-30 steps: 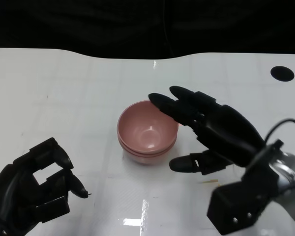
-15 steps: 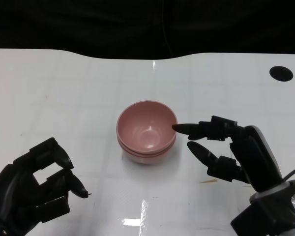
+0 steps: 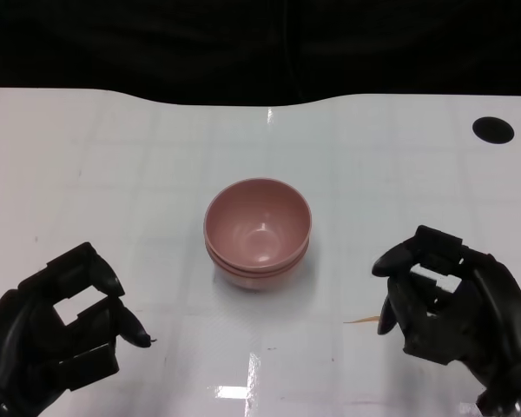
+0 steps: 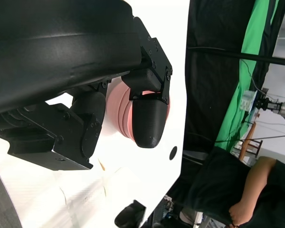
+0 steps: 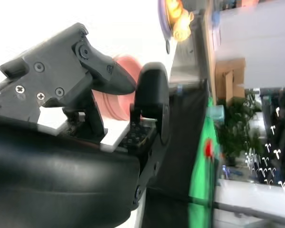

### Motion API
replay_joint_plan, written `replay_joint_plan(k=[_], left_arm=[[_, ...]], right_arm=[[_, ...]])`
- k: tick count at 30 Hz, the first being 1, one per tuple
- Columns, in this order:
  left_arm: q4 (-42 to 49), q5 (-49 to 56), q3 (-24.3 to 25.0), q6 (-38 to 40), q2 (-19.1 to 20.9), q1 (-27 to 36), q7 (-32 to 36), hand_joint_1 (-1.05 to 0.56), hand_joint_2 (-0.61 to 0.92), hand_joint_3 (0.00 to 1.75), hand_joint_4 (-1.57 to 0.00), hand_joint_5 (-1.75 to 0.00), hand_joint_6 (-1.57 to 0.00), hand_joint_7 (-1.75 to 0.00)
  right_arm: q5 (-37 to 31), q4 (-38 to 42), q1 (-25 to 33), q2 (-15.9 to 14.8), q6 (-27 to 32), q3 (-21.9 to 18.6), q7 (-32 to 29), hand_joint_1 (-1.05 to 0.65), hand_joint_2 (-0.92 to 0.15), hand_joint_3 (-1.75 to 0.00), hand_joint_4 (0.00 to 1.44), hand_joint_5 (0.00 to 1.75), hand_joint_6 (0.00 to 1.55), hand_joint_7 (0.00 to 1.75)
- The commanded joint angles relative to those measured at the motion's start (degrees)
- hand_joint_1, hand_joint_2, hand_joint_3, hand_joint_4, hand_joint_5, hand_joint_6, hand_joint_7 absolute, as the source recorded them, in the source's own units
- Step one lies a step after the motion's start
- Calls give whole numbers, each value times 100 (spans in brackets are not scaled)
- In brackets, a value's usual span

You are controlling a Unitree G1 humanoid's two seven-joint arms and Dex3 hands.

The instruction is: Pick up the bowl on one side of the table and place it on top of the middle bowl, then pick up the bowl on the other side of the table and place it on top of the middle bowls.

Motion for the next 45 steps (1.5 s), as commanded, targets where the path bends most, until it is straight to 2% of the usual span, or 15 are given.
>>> replay_joint_plan(k=[1,4,10,39,40,41,43,45], left_arm=[[91,-70,128,45,154,-87,-95,29,92,132,-85,-175,-64,-175],[111,-100,150,85,167,-112,-68,29,92,132,-85,-175,-63,-175],[113,-108,160,103,171,-121,-66,28,92,132,-84,-175,-62,-175],[109,-104,167,119,165,-125,-70,28,92,132,-83,-175,-62,-175],[109,-96,197,115,136,-109,-11,28,92,132,-83,-175,-62,-175],[165,-98,236,86,98,-127,24,27,92,129,-82,-175,-60,-175],[265,-90,285,31,59,-156,31,24,92,128,-80,-175,-59,-175],[310,-83,307,33,47,-174,24,23,92,128,-79,-175,-59,-175]], right_arm=[[1561,-131,29,-28,1173,-590,450,1,-55,-122,84,175,75,161],[2156,-59,53,-15,1624,-861,637,3,-55,-122,83,175,78,153],[2212,-95,27,20,1860,-1000,688,4,-55,-122,82,175,79,151],[2111,-123,11,121,1988,-1112,753,4,-55,-121,82,175,80,149],[2213,184,102,89,1960,-1205,1068,4,-55,-121,82,175,80,149],[2267,417,181,136,1848,-1305,1270,-4,-60,-106,82,170,84,138],[2301,691,254,220,1708,-1429,1516,-7,-60,-112,84,173,77,153],[2239,726,255,262,1673,-1450,1556,-9,-60,-115,85,174,75,158]])
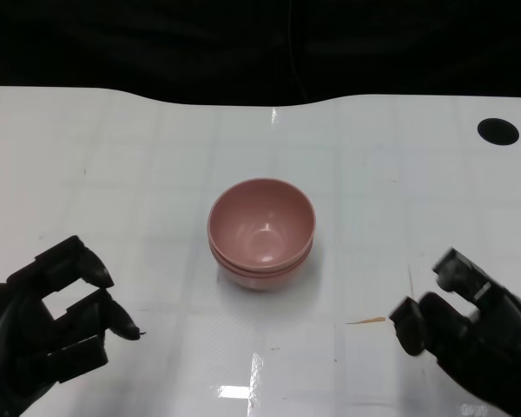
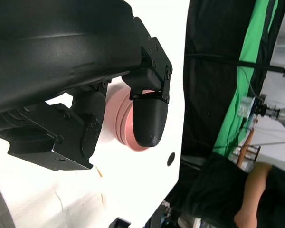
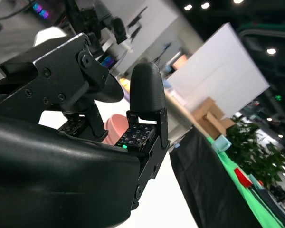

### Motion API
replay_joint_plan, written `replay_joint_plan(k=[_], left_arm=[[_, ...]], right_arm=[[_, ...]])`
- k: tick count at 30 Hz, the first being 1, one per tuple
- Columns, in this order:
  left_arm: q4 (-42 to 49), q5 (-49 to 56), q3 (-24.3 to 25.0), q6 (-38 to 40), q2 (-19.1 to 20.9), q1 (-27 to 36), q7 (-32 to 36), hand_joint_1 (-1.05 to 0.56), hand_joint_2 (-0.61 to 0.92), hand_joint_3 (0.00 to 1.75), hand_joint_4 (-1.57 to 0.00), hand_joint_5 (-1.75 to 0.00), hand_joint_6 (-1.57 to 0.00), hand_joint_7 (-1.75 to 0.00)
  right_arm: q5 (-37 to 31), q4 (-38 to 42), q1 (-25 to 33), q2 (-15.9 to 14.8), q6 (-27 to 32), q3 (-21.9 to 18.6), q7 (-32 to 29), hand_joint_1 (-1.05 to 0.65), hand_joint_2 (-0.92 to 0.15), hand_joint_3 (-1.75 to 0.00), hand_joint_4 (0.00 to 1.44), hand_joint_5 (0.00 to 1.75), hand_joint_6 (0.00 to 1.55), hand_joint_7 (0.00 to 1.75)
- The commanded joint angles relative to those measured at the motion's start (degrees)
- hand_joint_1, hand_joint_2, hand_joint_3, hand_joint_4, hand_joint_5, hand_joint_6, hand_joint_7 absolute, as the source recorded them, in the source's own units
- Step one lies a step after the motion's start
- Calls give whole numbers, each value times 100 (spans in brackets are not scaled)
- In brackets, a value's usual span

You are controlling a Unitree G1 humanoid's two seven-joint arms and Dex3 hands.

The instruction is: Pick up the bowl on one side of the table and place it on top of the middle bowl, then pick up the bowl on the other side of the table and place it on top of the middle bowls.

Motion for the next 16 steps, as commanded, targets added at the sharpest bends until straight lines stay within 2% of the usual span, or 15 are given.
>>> replay_joint_plan(k=[1,11,16], left_arm=[[92,-24,85,-58,-14,-41,22,22,92,127,-79,-175,-59,-175],[110,-14,108,-67,-19,-57,-28,22,92,127,-79,-175,-60,-175],[145,38,86,-110,7,-65,-69,22,92,128,-79,-175,-60,-175]], right_arm=[[-24,88,58,40,-118,-122,128,-9,-61,-116,86,175,74,159],[-75,49,72,121,-96,-158,102,-10,-61,-116,86,175,73,160],[-121,144,47,116,-148,-167,248,-11,-66,-110,84,175,71,162]])
